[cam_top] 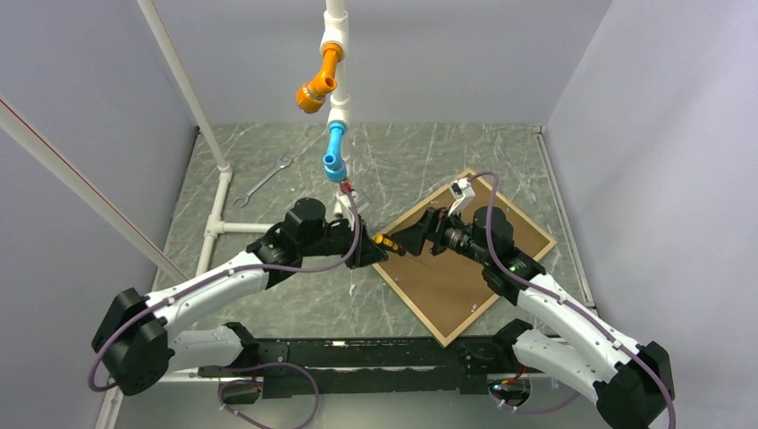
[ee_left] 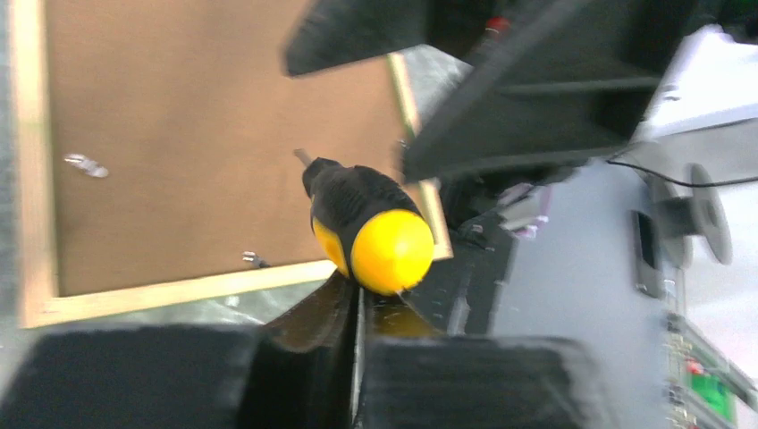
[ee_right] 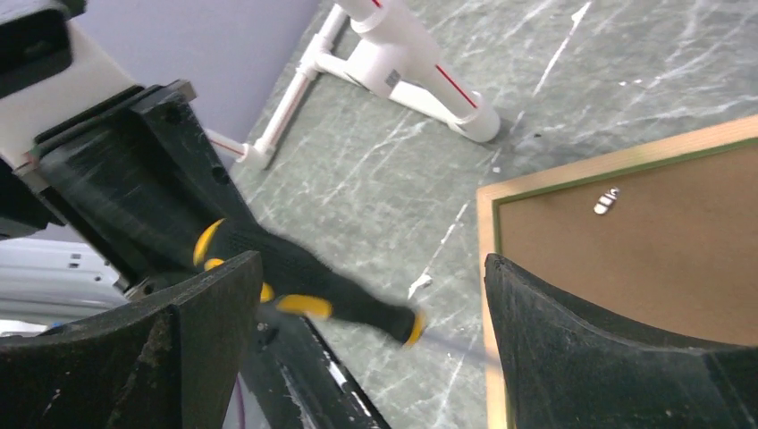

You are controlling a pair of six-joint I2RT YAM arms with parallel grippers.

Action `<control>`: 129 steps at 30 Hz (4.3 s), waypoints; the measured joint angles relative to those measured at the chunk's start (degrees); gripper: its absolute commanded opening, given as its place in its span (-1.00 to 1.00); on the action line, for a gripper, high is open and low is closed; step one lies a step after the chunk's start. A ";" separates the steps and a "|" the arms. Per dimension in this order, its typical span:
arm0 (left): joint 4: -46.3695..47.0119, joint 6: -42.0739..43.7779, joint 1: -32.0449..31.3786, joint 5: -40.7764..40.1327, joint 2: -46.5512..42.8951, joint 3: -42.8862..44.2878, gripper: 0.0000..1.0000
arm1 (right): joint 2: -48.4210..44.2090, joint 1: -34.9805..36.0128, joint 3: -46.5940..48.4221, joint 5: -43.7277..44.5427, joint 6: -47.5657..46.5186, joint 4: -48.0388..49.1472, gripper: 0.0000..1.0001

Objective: Take the photo out of the frame

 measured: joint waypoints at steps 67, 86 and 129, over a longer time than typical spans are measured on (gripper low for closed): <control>-15.76 -8.17 7.65 -5.64 -35.95 -18.84 0.57 | 44.61 14.86 16.98 21.53 -55.01 -5.60 -0.28; -10.99 -13.38 7.65 -5.55 -33.77 -19.76 0.99 | 46.21 19.26 14.75 32.11 -55.84 -0.20 -0.59; 5.46 -1.99 -10.25 -12.98 6.27 -0.76 -1.00 | -9.84 17.84 -10.75 38.34 7.61 22.25 0.09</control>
